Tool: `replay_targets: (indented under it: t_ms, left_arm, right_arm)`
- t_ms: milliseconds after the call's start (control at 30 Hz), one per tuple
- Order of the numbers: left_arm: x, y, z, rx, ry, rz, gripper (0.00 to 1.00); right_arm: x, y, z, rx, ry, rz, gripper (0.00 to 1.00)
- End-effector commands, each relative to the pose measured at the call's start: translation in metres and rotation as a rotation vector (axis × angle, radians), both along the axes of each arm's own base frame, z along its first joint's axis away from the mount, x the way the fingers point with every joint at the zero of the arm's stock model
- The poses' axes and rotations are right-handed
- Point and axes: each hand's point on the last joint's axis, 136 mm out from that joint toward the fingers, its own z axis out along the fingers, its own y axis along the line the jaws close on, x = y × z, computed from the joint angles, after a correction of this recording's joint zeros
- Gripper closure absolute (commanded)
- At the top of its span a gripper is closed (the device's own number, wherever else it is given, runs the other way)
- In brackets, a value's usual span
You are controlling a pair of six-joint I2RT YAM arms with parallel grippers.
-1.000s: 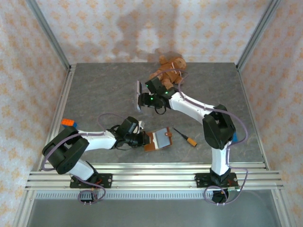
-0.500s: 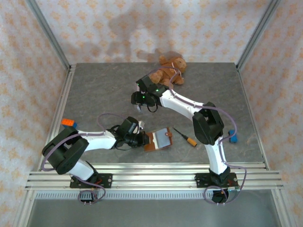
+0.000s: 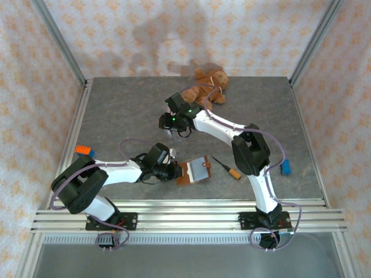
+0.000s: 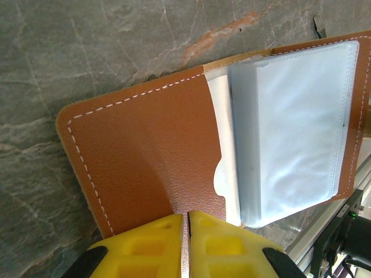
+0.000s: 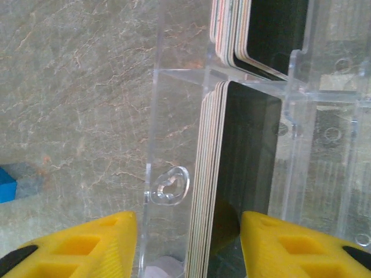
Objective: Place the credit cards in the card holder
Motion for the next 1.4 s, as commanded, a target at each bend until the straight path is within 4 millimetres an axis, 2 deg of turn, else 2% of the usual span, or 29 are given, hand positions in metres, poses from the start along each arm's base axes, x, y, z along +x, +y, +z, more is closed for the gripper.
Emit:
replay_targets:
  t_ms: [0,200,1367]
  left_arm:
    - [-0.001,0.007,-0.005,0.039,-0.014,-0.002,0.88]
    - [-0.002,0.008,-0.006,0.044,-0.011,-0.002,0.88]
    - [-0.001,0.008,-0.008,0.050,-0.002,-0.013,0.88]
  right_arm:
    - [0.002,0.012,0.011,0.045,-0.011,0.009,0.52]
    - [0.001,0.015,0.015,0.073,-0.004,0.013,0.60]
    - [0.002,0.001,0.032,0.079,-0.035,0.008,0.75]
